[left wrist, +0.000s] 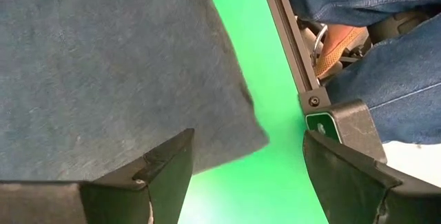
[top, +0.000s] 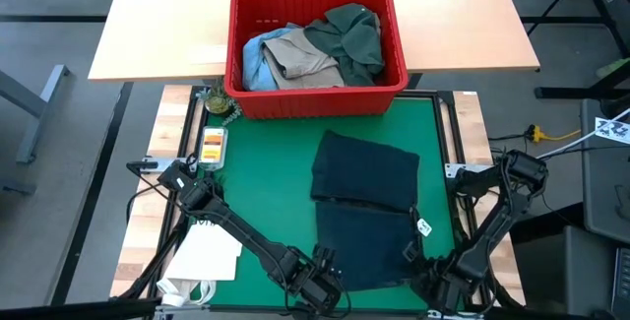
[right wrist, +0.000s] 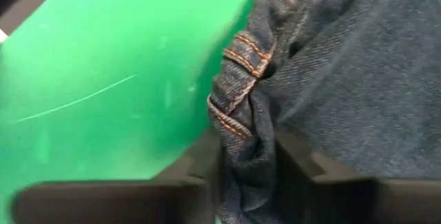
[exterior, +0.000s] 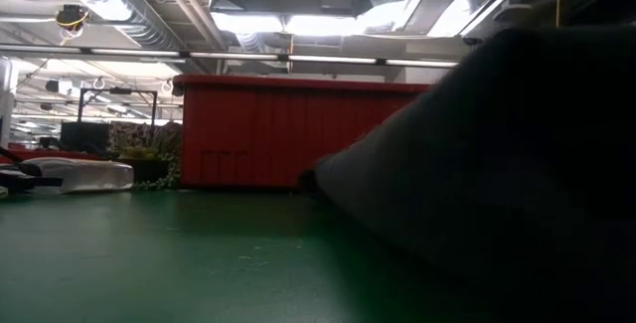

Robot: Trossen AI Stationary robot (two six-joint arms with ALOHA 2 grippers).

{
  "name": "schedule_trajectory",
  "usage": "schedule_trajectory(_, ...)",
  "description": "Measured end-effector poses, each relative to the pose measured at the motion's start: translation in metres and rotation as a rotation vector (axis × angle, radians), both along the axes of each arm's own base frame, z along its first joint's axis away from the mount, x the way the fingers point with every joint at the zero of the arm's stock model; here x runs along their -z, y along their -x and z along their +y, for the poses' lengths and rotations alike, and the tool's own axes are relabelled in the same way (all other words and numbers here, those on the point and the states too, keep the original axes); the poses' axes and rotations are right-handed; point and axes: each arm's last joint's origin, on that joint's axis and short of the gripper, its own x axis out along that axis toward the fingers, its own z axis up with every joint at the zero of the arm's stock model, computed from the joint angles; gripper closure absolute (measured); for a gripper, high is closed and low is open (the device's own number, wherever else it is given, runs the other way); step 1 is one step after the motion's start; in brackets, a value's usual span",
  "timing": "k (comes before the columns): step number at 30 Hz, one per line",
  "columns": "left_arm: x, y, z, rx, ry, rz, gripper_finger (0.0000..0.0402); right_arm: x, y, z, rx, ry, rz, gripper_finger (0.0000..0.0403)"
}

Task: Fold Laundry from Bin
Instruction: Fold the dark blue pants

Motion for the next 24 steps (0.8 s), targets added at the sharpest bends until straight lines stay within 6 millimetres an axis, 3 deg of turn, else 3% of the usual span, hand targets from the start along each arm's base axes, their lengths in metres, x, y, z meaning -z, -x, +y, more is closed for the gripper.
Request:
schedule_trajectory(2, 0.000, 0.000, 0.000, -0.013, 0.007, 0.002, 0.0139, 0.000, -0.007, -0.003, 0.020, -0.009, -0.007, 0.0350)
schedule_trajectory(6, 0.000, 0.001, 0.000, -0.022, 0.020, 0.016, 0.0139, -0.002, -0.025, -0.008, 0.083, -0.045, -0.054, 0.0351)
schedule_trajectory(13, 0.006, 0.013, 0.006, -0.031, -0.059, 0.143, 0.0139, -0.023, -0.060, -0.014, 0.116, -0.036, -0.083, 0.0336)
schedule_trajectory(17, 0.009, 0.022, 0.013, -0.080, -0.125, 0.233, 0.0139, -0.037, -0.070, -0.020, 0.116, 0.008, -0.050, 0.0325)
schedule_trajectory(24, 0.009, 0.030, 0.022, -0.182, -0.255, 0.272, 0.0139, -0.054, -0.080, -0.021, 0.093, 0.019, -0.047, 0.0343)
